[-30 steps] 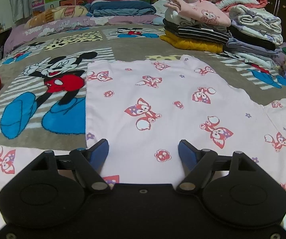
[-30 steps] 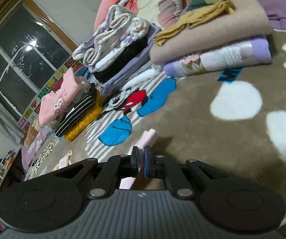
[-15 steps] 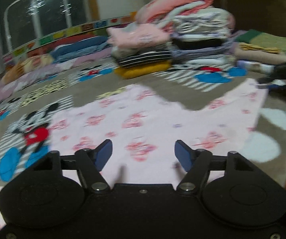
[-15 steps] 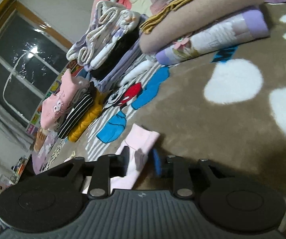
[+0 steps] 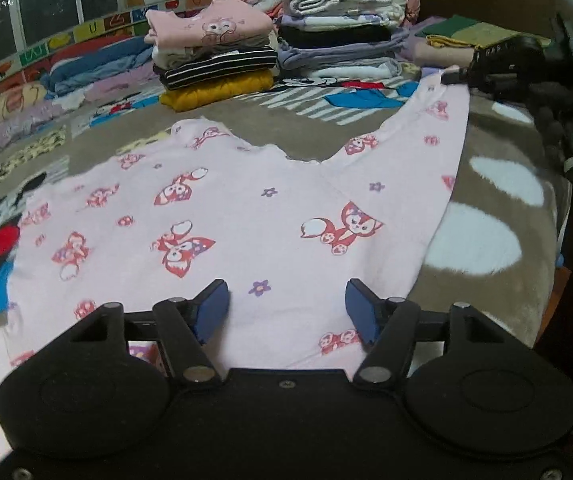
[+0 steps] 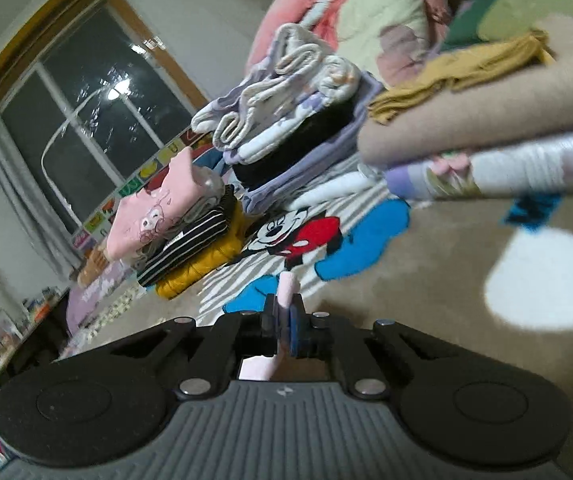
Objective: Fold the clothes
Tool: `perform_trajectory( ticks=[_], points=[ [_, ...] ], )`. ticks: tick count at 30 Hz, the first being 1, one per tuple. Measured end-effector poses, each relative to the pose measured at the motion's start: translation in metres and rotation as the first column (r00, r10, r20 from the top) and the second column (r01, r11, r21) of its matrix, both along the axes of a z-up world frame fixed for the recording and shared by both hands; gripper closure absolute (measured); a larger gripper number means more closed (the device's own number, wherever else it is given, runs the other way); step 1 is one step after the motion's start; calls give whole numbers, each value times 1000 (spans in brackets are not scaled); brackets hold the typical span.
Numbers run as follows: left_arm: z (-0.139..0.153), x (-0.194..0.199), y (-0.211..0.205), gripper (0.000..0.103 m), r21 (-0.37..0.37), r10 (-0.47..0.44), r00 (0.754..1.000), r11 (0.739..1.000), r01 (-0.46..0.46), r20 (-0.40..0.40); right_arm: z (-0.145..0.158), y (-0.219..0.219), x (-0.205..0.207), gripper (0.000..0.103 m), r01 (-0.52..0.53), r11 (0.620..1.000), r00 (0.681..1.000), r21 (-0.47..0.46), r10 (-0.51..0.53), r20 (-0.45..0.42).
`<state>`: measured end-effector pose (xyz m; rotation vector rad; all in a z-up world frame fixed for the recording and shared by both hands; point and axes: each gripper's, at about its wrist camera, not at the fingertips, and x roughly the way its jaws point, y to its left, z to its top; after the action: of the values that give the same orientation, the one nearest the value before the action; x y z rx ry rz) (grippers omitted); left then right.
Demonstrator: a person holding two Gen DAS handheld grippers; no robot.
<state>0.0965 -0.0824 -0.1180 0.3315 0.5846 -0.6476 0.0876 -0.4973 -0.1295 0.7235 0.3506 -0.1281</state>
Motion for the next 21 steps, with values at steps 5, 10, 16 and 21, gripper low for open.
perform_trajectory(
  ticks=[5, 10, 16, 21],
  points=[
    [17, -6, 4, 38, -88, 9, 997, 996, -3, 73, -9, -7, -6, 91, 65, 995, 996, 77, -61, -60],
    [-4, -3, -18, 39, -31, -67, 998, 997, 67, 9, -10, -21, -8, 73, 107, 989, 994, 106, -104, -30],
    [-5, 4, -18, 38, -48, -65, 997, 997, 63, -29, -10, -21, 14, 62, 0, 998, 999, 62, 2, -35],
    [-7, 5, -16, 38, -63, -64, 997, 996, 62, -34, -12, -23, 31, 63, -91, 995, 995, 30, 92, -42]
  ],
)
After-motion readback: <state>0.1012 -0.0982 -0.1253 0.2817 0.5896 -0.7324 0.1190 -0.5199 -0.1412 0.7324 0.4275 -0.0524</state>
